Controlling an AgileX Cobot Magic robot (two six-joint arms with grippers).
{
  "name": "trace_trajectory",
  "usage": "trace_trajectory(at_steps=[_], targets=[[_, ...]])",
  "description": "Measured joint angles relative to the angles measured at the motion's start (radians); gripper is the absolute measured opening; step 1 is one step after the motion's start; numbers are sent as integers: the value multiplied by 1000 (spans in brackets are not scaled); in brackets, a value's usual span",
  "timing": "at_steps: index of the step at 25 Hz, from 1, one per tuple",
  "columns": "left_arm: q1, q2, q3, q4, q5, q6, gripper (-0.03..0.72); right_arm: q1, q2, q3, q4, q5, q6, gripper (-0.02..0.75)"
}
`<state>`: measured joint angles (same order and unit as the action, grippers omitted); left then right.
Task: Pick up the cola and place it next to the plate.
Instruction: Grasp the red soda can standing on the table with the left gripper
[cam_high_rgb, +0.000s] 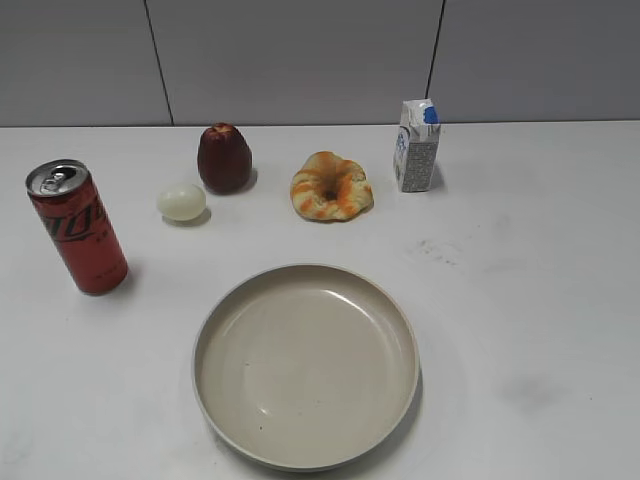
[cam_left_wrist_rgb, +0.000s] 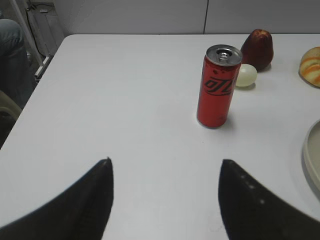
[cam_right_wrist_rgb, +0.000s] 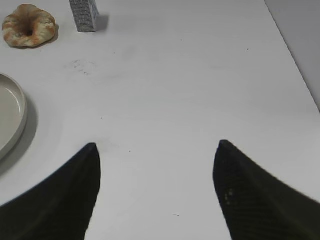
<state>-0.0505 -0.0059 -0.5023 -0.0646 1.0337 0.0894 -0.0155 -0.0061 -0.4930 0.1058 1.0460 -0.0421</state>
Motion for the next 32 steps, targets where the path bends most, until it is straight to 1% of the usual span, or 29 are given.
trace_trajectory(at_steps=[4, 23, 24, 25, 28, 29, 32], targets=[[0, 0, 0, 0, 0, 0, 482, 0, 0, 0, 0, 0, 0, 533], [0, 0, 0, 0, 0, 0, 463, 0, 0, 0, 0, 0, 0, 533], [-1, 8, -1, -3, -1, 0, 475, 0, 0, 0, 0, 0, 0, 533], [-2, 29, -5, -7, -6, 0, 505, 0, 0, 0, 0, 0, 0, 533], [-2, 141, -32, -10, -79, 0, 629, 0, 0, 0, 0, 0, 0, 533], [-2, 193, -42, -10, -126, 0, 643, 0, 0, 0, 0, 0, 0, 533], [-13, 356, -81, -7, -275, 0, 651, 0, 0, 0, 0, 0, 0, 533]])
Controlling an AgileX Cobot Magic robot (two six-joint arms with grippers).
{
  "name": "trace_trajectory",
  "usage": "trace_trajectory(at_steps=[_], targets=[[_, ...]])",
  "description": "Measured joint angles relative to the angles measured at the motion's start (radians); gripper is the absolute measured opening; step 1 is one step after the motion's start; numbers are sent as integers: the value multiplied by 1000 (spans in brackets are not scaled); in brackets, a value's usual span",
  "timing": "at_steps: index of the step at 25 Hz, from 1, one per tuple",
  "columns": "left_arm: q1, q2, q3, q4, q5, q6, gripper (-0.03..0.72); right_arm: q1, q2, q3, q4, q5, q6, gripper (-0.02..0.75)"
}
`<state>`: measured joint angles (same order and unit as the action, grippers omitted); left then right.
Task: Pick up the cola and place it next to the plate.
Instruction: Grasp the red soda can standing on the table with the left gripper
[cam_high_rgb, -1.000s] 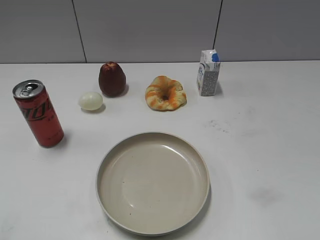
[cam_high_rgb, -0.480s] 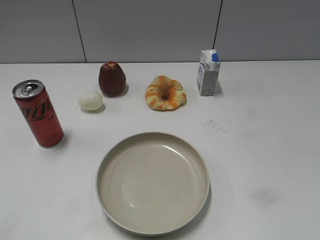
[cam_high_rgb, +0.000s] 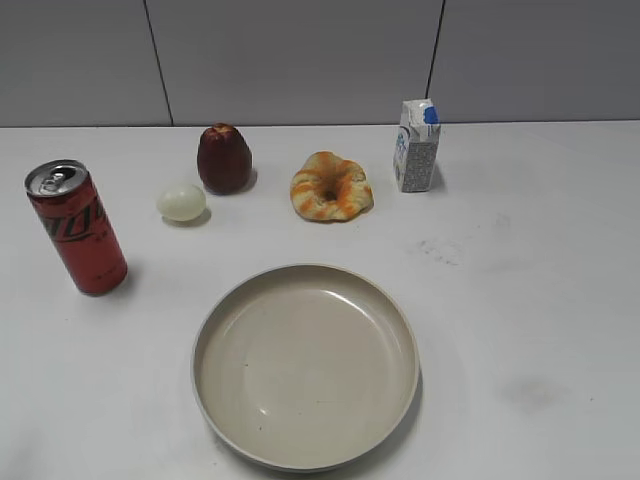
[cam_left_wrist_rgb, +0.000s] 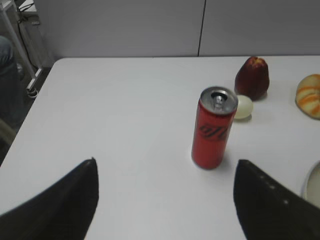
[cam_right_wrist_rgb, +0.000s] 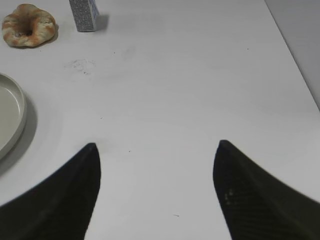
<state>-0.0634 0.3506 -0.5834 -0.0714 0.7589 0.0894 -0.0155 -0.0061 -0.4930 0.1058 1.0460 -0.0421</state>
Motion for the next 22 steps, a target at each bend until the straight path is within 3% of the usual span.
trace_trajectory(at_steps=[6, 13, 16, 22], targets=[[-7, 438, -203, -50, -107, 51, 641, 0, 0, 0, 0, 0, 0, 533], [-129, 927, -645, -88, 131, 96, 646, 0, 0, 0, 0, 0, 0, 533], [-173, 1093, -777, -79, 237, 99, 648, 0, 0, 0, 0, 0, 0, 533], [-181, 1317, -851, -62, 341, 99, 648, 0, 0, 0, 0, 0, 0, 533]])
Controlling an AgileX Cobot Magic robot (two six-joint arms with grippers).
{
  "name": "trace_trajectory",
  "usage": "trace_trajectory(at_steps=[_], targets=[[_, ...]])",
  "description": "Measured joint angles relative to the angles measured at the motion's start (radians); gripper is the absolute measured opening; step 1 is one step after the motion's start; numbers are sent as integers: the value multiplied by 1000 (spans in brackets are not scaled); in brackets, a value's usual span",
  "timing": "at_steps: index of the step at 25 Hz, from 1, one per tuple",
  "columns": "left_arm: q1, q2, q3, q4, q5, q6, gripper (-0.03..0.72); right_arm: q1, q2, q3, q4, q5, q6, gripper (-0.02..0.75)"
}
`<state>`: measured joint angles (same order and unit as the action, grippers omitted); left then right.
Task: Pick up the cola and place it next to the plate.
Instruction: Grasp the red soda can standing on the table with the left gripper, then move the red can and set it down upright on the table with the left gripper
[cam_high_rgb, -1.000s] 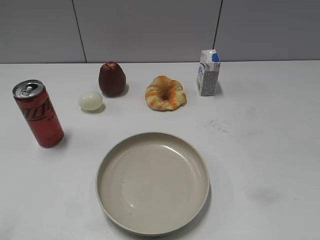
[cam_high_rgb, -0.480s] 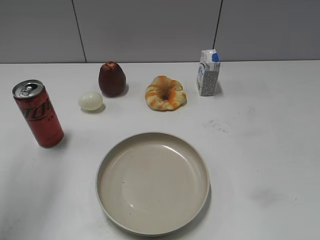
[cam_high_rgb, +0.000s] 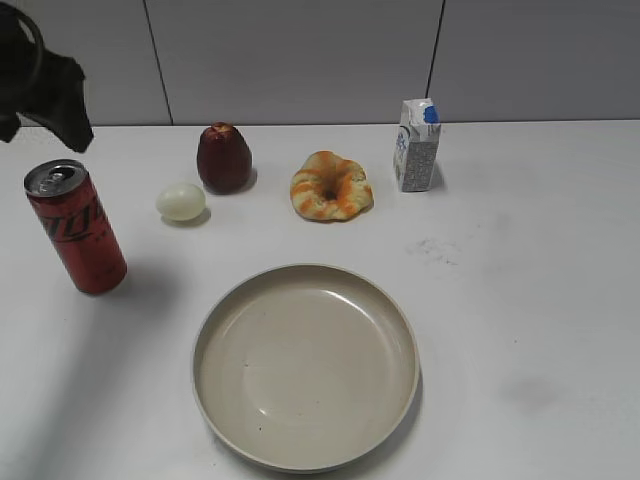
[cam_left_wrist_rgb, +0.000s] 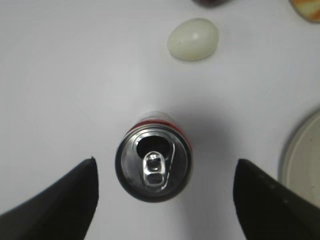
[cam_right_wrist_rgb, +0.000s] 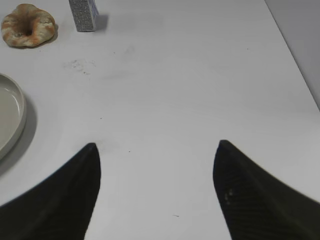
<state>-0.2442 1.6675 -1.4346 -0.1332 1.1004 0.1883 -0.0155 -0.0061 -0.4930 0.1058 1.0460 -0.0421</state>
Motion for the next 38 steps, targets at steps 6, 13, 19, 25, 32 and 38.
trace_trajectory(at_steps=[6, 13, 19, 25, 32, 38], targets=[[0, 97, -4, 21, -23, 1, 648, 0, 0, 0, 0, 0, 0, 533], [0, 164, -5, 21, -13, 1, 626, 0, 0, 0, 0, 0, 0, 533], [0, 187, -5, 22, -9, -4, 515, 0, 0, 0, 0, 0, 0, 533], [-18, 173, -17, 9, 19, -13, 515, 0, 0, 0, 0, 0, 0, 533], [-148, 193, -279, -29, 81, -16, 515, 0, 0, 0, 0, 0, 0, 533], [-276, 326, -488, -45, 114, -56, 515, 0, 0, 0, 0, 0, 0, 533]])
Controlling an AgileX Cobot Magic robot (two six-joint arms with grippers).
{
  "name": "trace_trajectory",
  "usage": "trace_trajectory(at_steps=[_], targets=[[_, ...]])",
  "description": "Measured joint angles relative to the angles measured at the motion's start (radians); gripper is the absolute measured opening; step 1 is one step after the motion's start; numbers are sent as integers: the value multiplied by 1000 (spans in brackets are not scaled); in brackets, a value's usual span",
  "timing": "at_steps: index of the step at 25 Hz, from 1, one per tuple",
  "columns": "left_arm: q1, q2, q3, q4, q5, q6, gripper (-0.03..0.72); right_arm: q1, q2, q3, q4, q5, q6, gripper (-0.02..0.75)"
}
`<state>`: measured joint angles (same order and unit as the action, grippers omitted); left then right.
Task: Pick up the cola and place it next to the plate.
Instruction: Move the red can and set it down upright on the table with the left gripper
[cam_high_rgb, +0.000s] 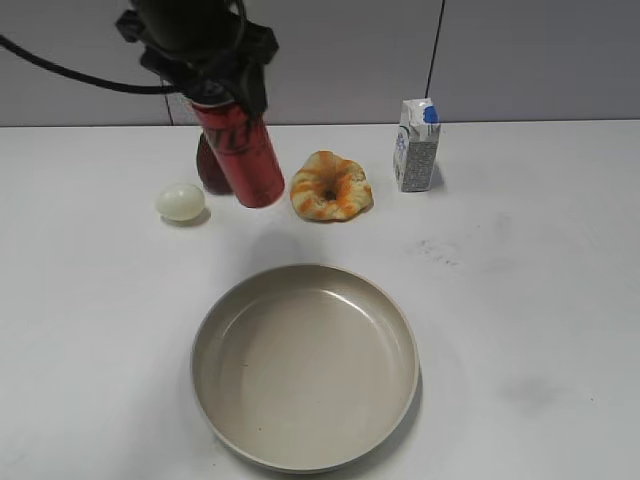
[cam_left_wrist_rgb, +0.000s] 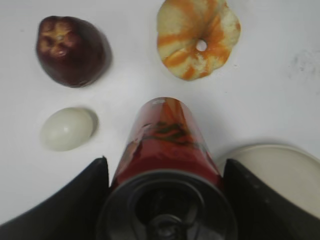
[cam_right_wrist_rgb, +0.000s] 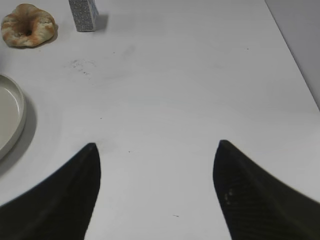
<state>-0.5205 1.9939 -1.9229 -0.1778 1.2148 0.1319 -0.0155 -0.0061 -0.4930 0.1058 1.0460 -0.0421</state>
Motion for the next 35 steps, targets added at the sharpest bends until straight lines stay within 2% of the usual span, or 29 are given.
trace_trajectory(at_steps=[5, 8, 19, 25, 32, 35], targets=[[-71, 102, -40, -10, 2, -4, 515, 0, 0, 0, 0, 0, 0, 533], [-91, 144, -43, -14, 1, -5, 515, 0, 0, 0, 0, 0, 0, 533], [-92, 188, -43, -21, -17, -5, 516, 0, 0, 0, 0, 0, 0, 533], [-92, 191, -44, -22, -40, -5, 636, 0, 0, 0, 0, 0, 0, 533], [-92, 165, -48, -22, -40, -5, 652, 0, 0, 0, 0, 0, 0, 533], [-92, 110, -96, -22, -19, -5, 653, 0, 0, 0, 0, 0, 0, 533]])
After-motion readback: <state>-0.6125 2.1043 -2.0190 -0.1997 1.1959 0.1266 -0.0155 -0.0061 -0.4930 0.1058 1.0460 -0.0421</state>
